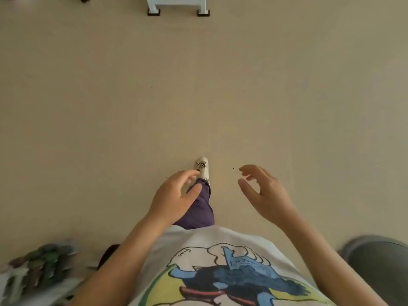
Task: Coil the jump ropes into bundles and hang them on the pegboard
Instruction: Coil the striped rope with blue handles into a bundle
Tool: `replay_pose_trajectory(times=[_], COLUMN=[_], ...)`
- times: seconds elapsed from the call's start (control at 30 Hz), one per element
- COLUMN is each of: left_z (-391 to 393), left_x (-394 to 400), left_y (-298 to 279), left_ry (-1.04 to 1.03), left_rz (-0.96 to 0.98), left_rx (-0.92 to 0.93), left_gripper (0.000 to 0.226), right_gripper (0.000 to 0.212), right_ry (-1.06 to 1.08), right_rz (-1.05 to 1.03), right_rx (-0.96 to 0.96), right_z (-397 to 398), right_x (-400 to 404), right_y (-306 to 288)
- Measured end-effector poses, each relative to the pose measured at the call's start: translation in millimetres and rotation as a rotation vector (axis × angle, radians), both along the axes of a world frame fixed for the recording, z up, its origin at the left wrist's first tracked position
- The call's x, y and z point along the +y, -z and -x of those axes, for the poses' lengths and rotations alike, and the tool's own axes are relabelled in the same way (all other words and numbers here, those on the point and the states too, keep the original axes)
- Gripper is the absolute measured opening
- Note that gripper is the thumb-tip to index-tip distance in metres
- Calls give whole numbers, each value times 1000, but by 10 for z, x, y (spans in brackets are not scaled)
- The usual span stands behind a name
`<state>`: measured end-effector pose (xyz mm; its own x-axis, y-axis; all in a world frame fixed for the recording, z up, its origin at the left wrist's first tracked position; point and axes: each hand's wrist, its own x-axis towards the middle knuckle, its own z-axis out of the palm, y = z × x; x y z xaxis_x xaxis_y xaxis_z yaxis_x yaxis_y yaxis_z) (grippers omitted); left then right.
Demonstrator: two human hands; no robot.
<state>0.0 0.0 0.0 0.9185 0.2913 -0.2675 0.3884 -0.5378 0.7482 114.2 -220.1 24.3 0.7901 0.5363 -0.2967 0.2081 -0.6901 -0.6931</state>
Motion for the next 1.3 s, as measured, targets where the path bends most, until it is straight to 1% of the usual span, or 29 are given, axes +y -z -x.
replay_pose_trajectory(times=[0.1, 0.2, 0.33, 0.47, 0.53, 0.6, 0.67, 0.73, 0.8, 0.9, 1.0, 1.13, 1.2, 1.3], left_z=[-557, -1297, -2387, -3665, -4370, -5101, -5844, -6591, -7259, -8139, -8874, -9870, -10427, -11351], left_x=[361, 796, 1324, 1621, 1674, 1676, 1643, 1605, 1578, 1578, 1670, 1930, 2071, 2282], left_y=[100, 79, -92, -226, -261, -253, -219, -216, -243, -356, -377, -219, -75, 141], left_ry=[-49, -79, -51, 61, 88, 118, 157, 175, 158, 128, 121, 33, -18, -39], left_rz=[27, 71, 86, 77, 88, 91, 89, 84, 84, 90, 89, 81, 83, 102], left_rx=[36, 69, 52, 33, 8, -5, -27, -38, -14, 24, 53, 70, 66, 65], left_gripper=[34, 30, 50, 57, 53, 44, 42, 40, 30, 22, 22, 24, 23, 21], right_gripper=[30, 29, 30, 23, 21, 24, 22, 21, 21, 20, 19, 23, 23, 20], right_ry=[-24, -37, -3, 125, 198, 261, 310, 335, 341, 324, 259, 175, 138, 111], right_rz=[-14, -6, -32, -38, -39, -35, -29, -26, -21, -45, -66, -97, -114, -126], right_rx=[4, 36, 67, 101, 102, 96, 111, 119, 135, 139, 108, 75, 58, 45], right_z=[-680, -1433, -2340, -3237, -3705, -4212, -4773, -5420, -6120, -7220, -8250, -9609, -10296, -11343], right_x=[407, 849, 1202, 1173, 1077, 988, 914, 878, 856, 974, 1213, 1623, 1803, 2052], right_y=[32, -54, -160, -129, -58, 59, 216, 326, 351, 253, 102, 25, 78, 180])
